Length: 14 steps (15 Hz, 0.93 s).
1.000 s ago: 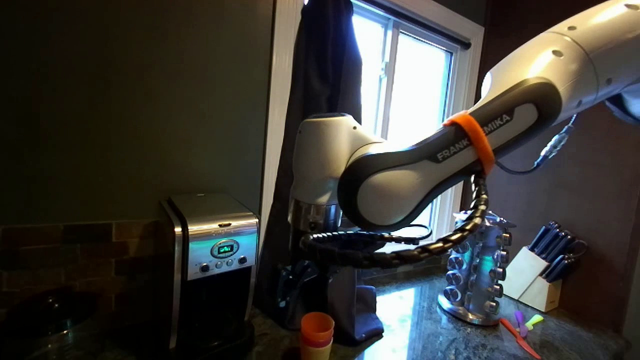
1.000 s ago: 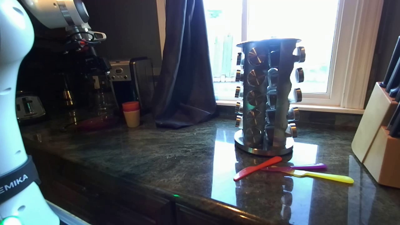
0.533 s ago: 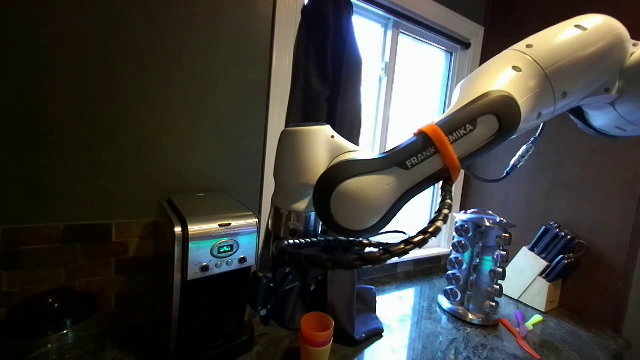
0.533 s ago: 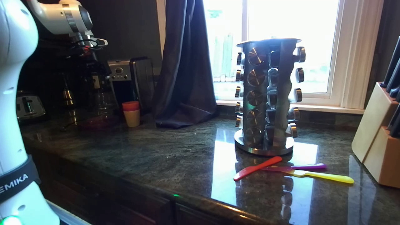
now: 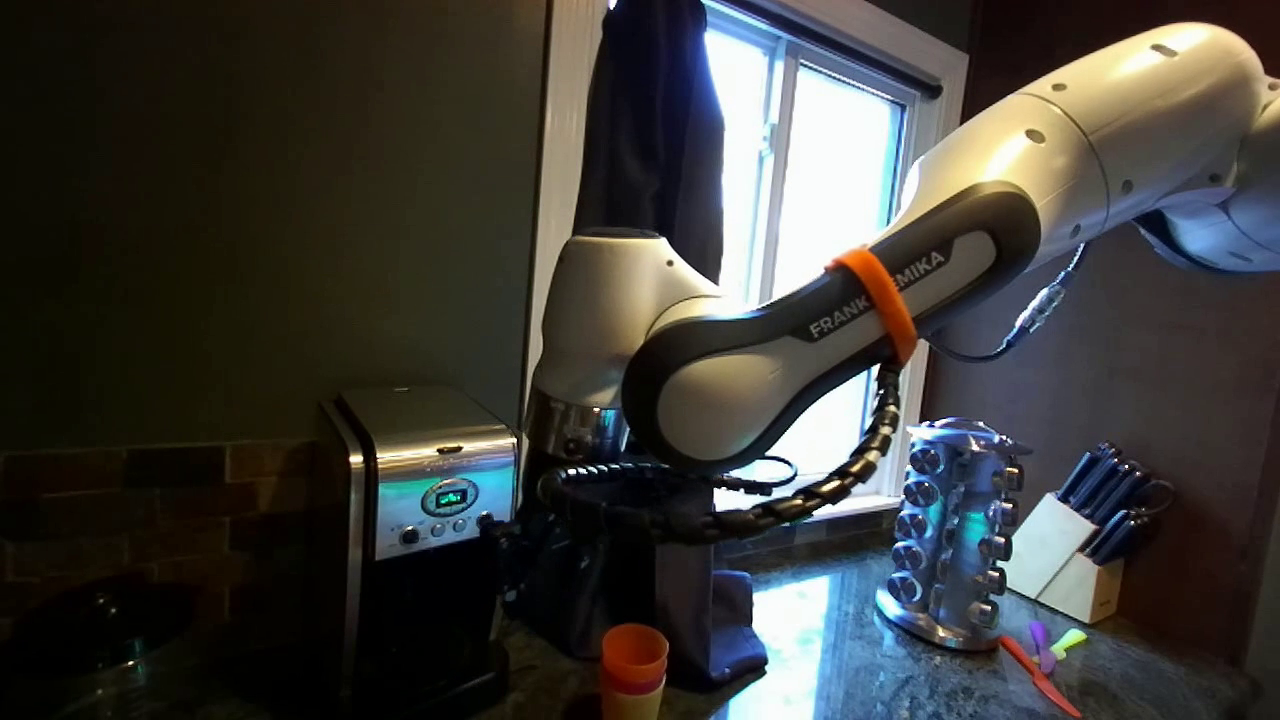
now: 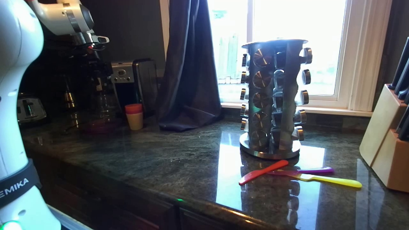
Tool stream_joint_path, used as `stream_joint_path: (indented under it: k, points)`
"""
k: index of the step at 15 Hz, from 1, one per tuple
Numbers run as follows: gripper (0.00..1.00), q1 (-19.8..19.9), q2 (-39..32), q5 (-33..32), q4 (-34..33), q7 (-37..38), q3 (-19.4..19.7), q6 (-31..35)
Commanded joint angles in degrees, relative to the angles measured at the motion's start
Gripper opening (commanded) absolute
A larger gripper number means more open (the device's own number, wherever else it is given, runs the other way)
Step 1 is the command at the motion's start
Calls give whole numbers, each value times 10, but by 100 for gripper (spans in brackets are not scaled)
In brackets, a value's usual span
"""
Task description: Turn off the coffee maker
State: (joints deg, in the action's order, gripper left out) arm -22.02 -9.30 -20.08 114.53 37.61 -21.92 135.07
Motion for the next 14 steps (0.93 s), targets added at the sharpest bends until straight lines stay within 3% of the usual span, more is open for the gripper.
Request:
stream_joint_path:
  k: [1, 4, 6, 14]
  points:
    - [35, -25, -11, -30, -18, 13, 23, 43]
    - [11, -36, -24, -70, -35, 28, 39, 63]
    - [0, -40, -36, -81, -44, 29, 48, 72]
    - [0, -76, -108, -138, -105, 17, 89, 116]
